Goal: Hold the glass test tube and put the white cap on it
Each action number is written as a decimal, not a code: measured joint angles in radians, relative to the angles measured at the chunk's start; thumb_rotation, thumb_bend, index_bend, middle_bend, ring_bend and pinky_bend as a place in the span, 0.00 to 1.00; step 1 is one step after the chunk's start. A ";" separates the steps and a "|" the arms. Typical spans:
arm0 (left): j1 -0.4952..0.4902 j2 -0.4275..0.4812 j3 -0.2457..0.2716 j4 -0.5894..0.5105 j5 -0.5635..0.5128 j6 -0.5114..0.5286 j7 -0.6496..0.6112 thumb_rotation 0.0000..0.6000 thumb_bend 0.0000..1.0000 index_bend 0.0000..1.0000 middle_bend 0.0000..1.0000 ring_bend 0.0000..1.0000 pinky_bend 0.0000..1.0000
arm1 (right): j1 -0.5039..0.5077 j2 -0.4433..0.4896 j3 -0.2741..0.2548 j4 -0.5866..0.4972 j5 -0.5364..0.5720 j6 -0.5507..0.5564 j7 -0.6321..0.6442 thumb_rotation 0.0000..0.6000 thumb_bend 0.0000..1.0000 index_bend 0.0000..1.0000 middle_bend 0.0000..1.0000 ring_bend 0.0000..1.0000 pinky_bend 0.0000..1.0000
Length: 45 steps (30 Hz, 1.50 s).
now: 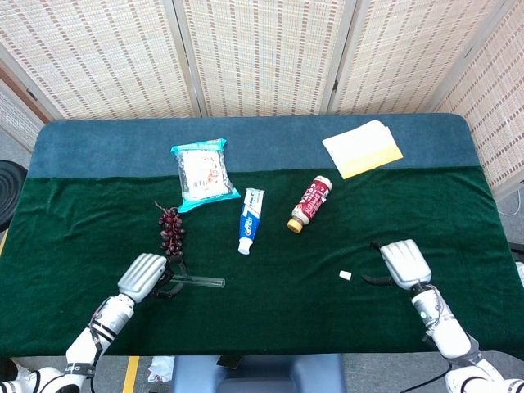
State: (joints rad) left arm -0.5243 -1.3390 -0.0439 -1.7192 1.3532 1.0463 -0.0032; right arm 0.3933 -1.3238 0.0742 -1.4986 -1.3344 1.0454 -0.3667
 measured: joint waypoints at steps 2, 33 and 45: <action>0.001 0.000 0.000 0.001 -0.001 -0.001 -0.001 1.00 0.58 0.68 1.00 0.97 0.96 | 0.007 -0.017 -0.001 0.017 0.001 -0.003 -0.011 0.46 0.26 0.17 0.93 1.00 1.00; 0.011 -0.008 -0.002 0.026 -0.002 -0.009 -0.025 1.00 0.58 0.68 1.00 0.97 0.96 | 0.065 -0.116 -0.010 0.098 0.005 -0.001 -0.088 0.47 0.26 0.10 0.93 1.00 1.00; 0.014 -0.009 0.000 0.032 -0.003 -0.014 -0.028 1.00 0.58 0.68 1.00 0.97 0.96 | 0.090 -0.122 0.001 0.079 0.032 -0.013 -0.126 0.47 0.26 0.10 0.93 1.00 1.00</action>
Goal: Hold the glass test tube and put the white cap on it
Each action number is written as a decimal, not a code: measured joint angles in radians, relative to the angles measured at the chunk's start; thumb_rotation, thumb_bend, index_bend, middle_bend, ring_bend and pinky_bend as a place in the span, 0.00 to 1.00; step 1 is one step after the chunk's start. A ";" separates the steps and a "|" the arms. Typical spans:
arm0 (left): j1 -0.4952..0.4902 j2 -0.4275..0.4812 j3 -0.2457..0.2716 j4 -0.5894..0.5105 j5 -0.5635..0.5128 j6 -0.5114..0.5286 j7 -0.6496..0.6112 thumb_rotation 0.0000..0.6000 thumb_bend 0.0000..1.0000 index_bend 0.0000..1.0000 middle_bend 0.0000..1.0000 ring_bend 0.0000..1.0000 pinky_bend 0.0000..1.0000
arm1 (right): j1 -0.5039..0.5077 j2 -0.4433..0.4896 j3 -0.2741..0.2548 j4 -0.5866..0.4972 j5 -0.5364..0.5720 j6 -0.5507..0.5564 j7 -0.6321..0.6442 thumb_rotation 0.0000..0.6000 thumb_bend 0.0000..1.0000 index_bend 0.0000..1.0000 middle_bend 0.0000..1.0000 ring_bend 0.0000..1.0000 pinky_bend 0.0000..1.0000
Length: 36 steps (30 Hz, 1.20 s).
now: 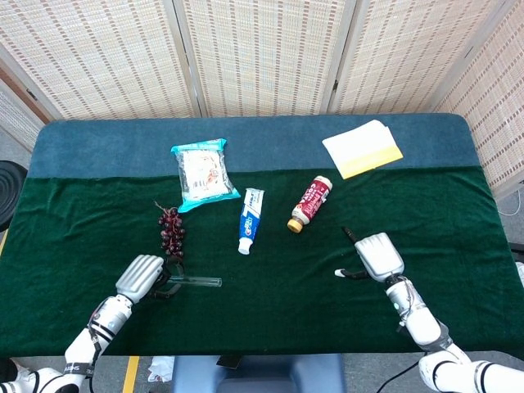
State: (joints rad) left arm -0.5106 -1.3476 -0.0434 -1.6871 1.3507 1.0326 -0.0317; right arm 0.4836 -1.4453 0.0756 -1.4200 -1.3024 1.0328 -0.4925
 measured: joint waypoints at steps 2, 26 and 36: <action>0.000 0.000 0.000 0.001 -0.001 -0.001 -0.002 1.00 0.58 0.68 1.00 0.97 0.96 | 0.002 -0.001 0.000 0.001 0.005 -0.002 -0.003 0.47 0.26 0.10 0.93 1.00 1.00; 0.003 0.007 -0.007 0.002 0.007 0.004 -0.017 1.00 0.58 0.68 1.00 0.97 0.96 | 0.008 0.017 0.005 -0.045 0.004 0.027 0.050 0.47 0.26 0.11 0.92 1.00 1.00; 0.008 0.014 0.000 -0.013 0.012 0.006 -0.010 1.00 0.58 0.68 1.00 0.97 0.96 | -0.028 0.163 -0.066 -0.175 -0.034 0.016 0.077 0.47 0.26 0.41 0.95 1.00 1.00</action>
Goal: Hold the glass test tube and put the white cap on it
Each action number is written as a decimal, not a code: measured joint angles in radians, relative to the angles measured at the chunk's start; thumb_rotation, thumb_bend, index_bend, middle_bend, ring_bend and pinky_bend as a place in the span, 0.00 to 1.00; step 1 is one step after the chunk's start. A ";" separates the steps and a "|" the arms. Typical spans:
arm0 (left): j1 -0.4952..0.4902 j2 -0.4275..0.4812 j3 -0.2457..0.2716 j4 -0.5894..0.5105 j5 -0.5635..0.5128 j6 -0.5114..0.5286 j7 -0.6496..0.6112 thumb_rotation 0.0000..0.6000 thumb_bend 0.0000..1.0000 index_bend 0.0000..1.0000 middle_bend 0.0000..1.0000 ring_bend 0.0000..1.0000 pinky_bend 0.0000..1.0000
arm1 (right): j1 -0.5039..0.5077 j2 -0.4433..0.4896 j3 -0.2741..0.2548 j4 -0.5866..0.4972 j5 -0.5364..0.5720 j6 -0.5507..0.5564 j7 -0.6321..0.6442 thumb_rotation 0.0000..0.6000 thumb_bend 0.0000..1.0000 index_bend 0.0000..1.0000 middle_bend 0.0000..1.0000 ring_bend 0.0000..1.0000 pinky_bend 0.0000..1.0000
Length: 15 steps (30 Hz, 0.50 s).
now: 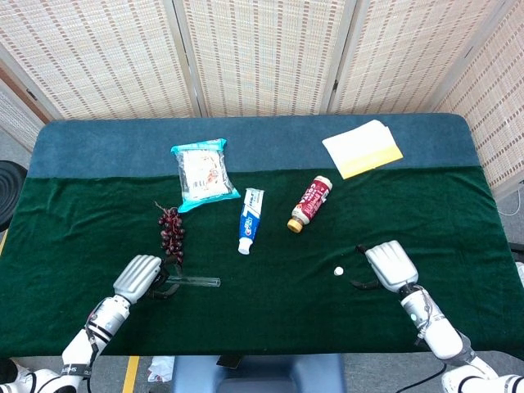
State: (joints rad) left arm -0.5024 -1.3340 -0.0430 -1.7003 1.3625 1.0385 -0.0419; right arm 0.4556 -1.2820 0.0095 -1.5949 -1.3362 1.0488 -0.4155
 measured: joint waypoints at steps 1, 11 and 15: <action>0.000 0.000 0.000 -0.003 0.001 0.001 0.002 1.00 0.58 0.68 1.00 0.97 0.96 | 0.000 -0.001 -0.003 0.001 -0.002 -0.003 -0.001 0.47 0.26 0.43 0.95 1.00 1.00; 0.005 0.004 0.000 -0.004 -0.007 0.003 0.003 1.00 0.58 0.68 1.00 0.97 0.96 | 0.018 -0.076 0.005 0.071 -0.019 -0.011 -0.008 0.53 0.26 0.47 0.95 1.00 1.00; 0.008 0.002 0.001 0.003 -0.009 0.001 -0.002 1.00 0.58 0.68 1.00 0.97 0.96 | 0.025 -0.107 0.008 0.103 -0.031 -0.010 -0.014 0.75 0.26 0.47 0.96 1.00 1.00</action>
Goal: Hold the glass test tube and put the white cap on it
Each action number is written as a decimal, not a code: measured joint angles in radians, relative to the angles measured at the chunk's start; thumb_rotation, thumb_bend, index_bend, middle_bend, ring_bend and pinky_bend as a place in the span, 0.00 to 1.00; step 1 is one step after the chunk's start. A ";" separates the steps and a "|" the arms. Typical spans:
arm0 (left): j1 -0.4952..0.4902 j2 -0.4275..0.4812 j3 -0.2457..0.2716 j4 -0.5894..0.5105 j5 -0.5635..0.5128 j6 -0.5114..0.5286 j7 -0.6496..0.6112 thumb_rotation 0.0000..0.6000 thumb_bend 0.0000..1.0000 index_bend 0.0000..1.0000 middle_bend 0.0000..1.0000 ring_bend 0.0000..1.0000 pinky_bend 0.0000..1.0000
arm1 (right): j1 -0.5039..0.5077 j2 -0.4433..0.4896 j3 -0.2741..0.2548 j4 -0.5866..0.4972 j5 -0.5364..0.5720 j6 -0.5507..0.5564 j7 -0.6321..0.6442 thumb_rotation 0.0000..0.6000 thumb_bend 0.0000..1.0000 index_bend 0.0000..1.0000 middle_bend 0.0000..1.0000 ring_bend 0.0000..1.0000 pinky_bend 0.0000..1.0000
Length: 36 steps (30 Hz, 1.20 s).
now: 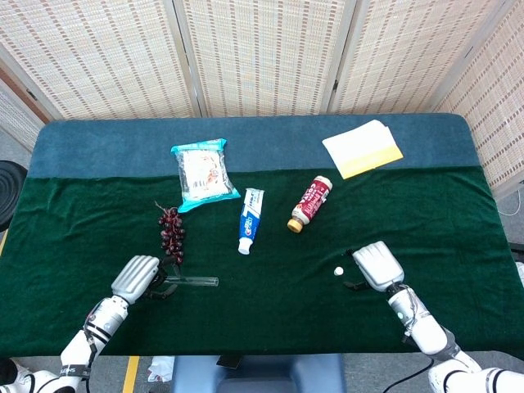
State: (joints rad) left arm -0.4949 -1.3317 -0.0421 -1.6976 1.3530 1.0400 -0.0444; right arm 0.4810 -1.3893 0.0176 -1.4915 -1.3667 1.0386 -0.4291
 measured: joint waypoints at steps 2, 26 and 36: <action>0.001 0.001 0.000 0.003 -0.001 0.000 -0.003 1.00 0.58 0.68 1.00 0.97 0.96 | 0.002 -0.005 -0.001 0.007 -0.009 0.002 0.000 0.85 0.26 0.47 0.96 1.00 1.00; 0.006 0.001 -0.001 0.008 -0.004 -0.002 -0.006 1.00 0.58 0.68 1.00 0.97 0.96 | 0.035 -0.027 0.007 -0.007 -0.014 -0.028 -0.029 0.92 0.27 0.48 0.96 1.00 1.00; 0.006 -0.003 -0.003 0.009 -0.006 -0.003 -0.004 1.00 0.58 0.68 1.00 0.97 0.96 | 0.047 -0.025 0.008 -0.019 0.017 -0.051 -0.049 0.92 0.34 0.48 0.96 1.00 1.00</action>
State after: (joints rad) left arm -0.4891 -1.3344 -0.0452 -1.6883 1.3473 1.0371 -0.0488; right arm 0.5278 -1.4141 0.0259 -1.5106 -1.3498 0.9876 -0.4777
